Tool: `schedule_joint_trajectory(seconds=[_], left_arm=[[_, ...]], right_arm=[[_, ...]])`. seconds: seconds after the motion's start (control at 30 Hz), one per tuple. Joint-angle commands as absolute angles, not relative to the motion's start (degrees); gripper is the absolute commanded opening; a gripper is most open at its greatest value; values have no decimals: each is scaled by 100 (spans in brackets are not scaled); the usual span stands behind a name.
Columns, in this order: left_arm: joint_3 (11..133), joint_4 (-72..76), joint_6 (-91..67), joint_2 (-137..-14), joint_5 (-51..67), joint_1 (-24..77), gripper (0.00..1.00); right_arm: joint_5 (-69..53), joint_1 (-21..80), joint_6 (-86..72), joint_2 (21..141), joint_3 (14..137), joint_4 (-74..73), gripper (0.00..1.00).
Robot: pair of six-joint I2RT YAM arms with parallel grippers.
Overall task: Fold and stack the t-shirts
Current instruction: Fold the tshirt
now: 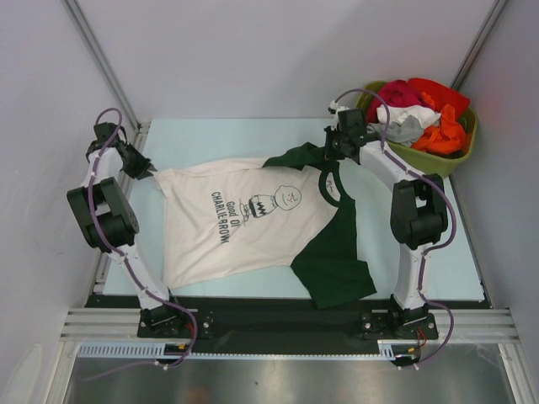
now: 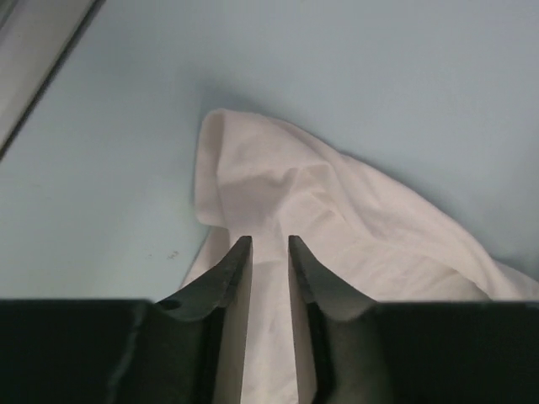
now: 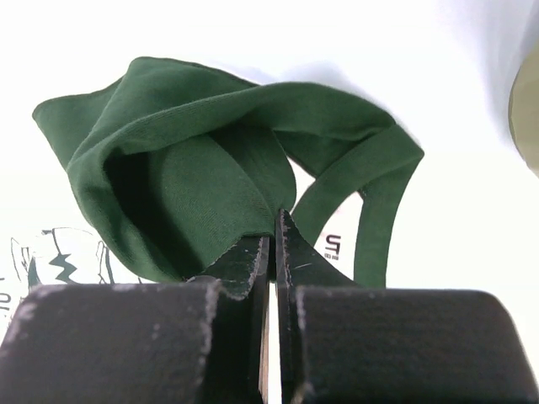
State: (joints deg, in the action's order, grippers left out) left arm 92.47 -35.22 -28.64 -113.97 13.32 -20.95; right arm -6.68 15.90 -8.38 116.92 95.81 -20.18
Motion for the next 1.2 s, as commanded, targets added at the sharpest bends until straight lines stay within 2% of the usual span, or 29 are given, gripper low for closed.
schedule_joint_trajectory(seconds=[0.0, 0.13, 0.4, 1.13, 1.17], left_arm=[[9772, -3497, -2340, -11838, 1388, -2241, 26], [10133, -3577, -1952, -12269, 1651, -2268, 27], [10300, -3410, -1354, -12551, 1855, -2268, 45], [10353, -3024, -905, -12972, 2662, -2241, 47], [10362, -3023, -914, -13007, 2724, -2241, 45]], right_arm=[[-712, 1556, -853, 11338, 9448, -1925, 0], [-764, 1538, -844, 11355, 9439, -1907, 0], [-914, 1547, -879, 11531, 9615, -1907, 0], [-1020, 1565, -817, 11478, 9457, -1890, 0], [-1020, 1582, -809, 11470, 9466, -1907, 0]])
